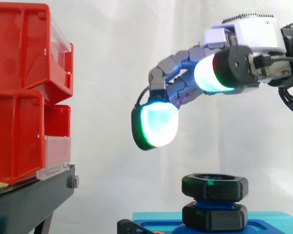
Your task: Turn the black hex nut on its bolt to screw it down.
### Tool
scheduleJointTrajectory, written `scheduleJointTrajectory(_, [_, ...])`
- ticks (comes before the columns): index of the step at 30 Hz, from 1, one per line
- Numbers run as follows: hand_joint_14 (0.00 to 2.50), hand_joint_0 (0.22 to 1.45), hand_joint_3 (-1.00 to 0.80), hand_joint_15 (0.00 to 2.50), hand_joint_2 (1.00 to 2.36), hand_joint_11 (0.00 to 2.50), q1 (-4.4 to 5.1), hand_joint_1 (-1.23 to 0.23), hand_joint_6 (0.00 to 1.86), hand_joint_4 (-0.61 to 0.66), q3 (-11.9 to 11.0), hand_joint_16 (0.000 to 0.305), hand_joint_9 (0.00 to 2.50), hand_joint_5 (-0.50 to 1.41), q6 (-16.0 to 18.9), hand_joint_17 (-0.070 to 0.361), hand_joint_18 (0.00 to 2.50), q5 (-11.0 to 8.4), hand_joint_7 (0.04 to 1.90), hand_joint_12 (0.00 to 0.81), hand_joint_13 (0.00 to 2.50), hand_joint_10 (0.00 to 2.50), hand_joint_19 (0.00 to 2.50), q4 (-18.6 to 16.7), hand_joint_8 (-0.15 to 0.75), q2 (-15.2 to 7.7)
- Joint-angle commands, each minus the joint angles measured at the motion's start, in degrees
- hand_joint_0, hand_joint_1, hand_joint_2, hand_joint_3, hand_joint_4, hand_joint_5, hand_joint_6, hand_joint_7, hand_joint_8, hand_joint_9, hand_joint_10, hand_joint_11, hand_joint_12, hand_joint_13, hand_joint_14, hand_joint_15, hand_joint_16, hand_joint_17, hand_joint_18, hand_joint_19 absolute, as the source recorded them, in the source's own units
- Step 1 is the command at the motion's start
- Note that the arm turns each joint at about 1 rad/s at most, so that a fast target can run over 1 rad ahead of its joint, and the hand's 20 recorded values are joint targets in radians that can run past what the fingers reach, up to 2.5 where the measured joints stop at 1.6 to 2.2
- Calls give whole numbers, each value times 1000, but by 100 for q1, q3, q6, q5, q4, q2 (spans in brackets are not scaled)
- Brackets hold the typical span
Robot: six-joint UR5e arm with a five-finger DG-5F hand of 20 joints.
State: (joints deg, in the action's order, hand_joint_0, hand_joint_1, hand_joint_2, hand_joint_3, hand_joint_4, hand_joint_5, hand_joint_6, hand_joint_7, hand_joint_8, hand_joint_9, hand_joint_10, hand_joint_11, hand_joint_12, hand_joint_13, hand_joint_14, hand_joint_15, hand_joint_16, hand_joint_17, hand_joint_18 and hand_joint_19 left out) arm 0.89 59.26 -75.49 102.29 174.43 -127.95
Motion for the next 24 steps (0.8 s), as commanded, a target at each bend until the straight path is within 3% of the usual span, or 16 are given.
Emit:
scheduleJointTrajectory(1, [4, 471, -500, 120, 1000, 386, 157, -304, 555, 314, -3, 41, 578, -182, 131, 91, 457, -156, 977, 346, 601, 7, 81, -155, 335, -2])
scheduleJointTrajectory(7, [3, 471, -500, 117, 1000, 385, 298, -304, 552, 314, 41, 41, 586, -180, 139, 92, 460, -280, 978, 347, 603, 7, 86, -339, 338, -10])
scheduleJointTrajectory(8, [4, 470, -500, 120, 1000, 388, 377, -304, 552, 316, 156, 41, 586, -180, 139, 92, 461, -403, 977, 348, 603, 7, 86, -401, 337, -10])
scheduleJointTrajectory(12, [4, 470, -500, 121, 1000, 383, 456, -305, 551, 315, 410, 41, 588, -180, 139, 92, 463, -543, 979, 349, 606, 9, 86, -708, 337, -10])
scheduleJointTrajectory(17, [5, 469, -500, 117, 1000, 380, 482, -305, 550, 315, 454, 41, 590, -179, 139, 92, 463, -552, 985, 349, 606, 7, 86, -831, 338, -10])
scheduleJointTrajectory(24, [4, 471, -500, 118, 1000, 396, 482, -309, 612, 316, 454, 41, 592, -190, 113, 92, 466, -552, 905, 348, 607, 8, 80, -647, 338, -10])
